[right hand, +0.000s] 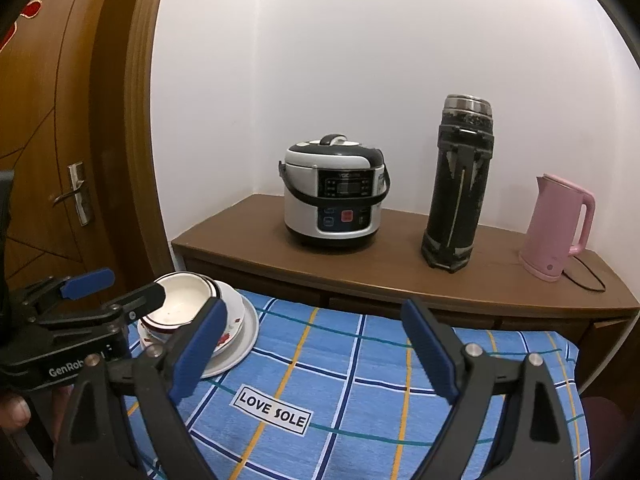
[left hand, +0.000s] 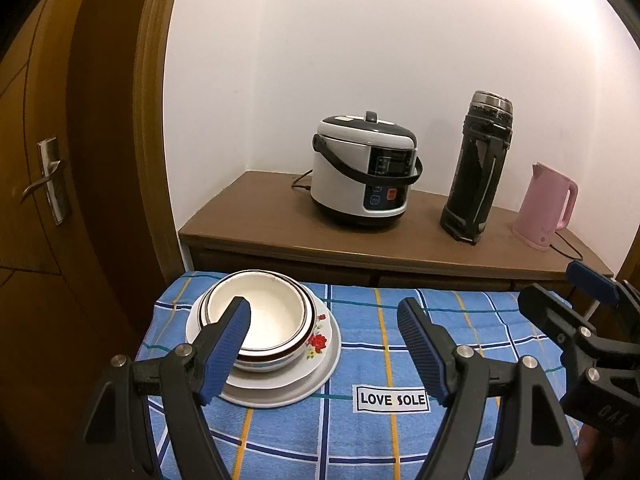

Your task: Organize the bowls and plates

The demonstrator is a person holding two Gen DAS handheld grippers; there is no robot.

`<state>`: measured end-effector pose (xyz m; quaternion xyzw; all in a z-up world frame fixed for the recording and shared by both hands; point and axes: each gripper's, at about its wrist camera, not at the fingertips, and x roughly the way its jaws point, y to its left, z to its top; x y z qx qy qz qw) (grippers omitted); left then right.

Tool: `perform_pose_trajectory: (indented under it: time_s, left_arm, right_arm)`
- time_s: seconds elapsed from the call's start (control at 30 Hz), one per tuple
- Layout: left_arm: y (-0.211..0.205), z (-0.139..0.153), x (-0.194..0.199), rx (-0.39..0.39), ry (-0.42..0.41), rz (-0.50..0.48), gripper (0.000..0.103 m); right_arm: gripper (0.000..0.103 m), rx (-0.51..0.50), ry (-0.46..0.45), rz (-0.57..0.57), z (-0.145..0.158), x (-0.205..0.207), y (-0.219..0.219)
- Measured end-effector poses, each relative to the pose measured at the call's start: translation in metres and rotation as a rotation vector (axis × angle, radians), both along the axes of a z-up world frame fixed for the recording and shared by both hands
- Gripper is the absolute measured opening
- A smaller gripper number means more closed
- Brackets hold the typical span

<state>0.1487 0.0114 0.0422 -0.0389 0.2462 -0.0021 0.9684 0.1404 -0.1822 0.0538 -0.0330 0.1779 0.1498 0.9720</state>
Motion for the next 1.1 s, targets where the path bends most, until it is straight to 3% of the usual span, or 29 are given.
perform_pose_trajectory:
  time_s: [1.1]
  left_arm:
    - [-0.012,-0.003,0.0,0.035,0.01,-0.025,0.078]
  right_arm:
    - [0.093,0.006,-0.003,-0.001,-0.003,-0.002,-0.004]
